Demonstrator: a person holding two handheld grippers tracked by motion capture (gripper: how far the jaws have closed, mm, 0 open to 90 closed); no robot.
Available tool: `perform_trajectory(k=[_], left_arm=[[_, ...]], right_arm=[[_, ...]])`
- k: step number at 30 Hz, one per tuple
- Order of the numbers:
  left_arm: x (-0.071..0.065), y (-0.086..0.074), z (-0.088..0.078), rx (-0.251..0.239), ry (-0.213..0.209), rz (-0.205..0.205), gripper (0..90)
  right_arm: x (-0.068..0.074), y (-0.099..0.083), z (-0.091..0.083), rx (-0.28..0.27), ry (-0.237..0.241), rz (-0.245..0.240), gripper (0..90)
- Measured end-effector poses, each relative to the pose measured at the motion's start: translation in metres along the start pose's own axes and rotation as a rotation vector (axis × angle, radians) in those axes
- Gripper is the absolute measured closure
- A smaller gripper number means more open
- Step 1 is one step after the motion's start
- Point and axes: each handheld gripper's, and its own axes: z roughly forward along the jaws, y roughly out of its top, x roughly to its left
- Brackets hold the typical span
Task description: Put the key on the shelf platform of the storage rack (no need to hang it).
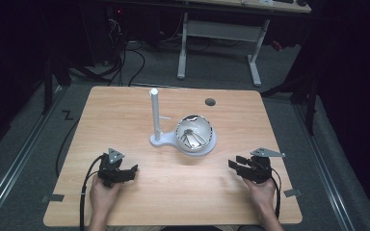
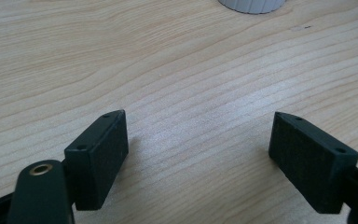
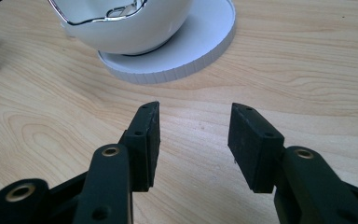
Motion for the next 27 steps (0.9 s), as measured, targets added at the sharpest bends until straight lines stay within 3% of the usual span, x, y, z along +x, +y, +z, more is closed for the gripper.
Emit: perform_trajectory(k=[7,17,24,27], left_arm=[[0.000,0.000,0.000,0.000,0.000,0.000,20.0],[0.000,0.000,0.000,0.000,0.000,-0.001,20.0],[0.000,0.000,0.000,0.000,0.000,-0.001,20.0],[0.000,0.000,0.000,0.000,0.000,-0.002,20.0]], right_arm=[[0.002,-0.005,0.008,0.008,-0.008,-0.016,53.4],[0.005,-0.016,0.027,0.045,-0.056,-0.070,53.4],[0.009,-0.022,0.034,0.061,-0.107,-0.128,52.3],[0.015,-0.023,0.036,0.071,-0.140,-0.175,50.0]])
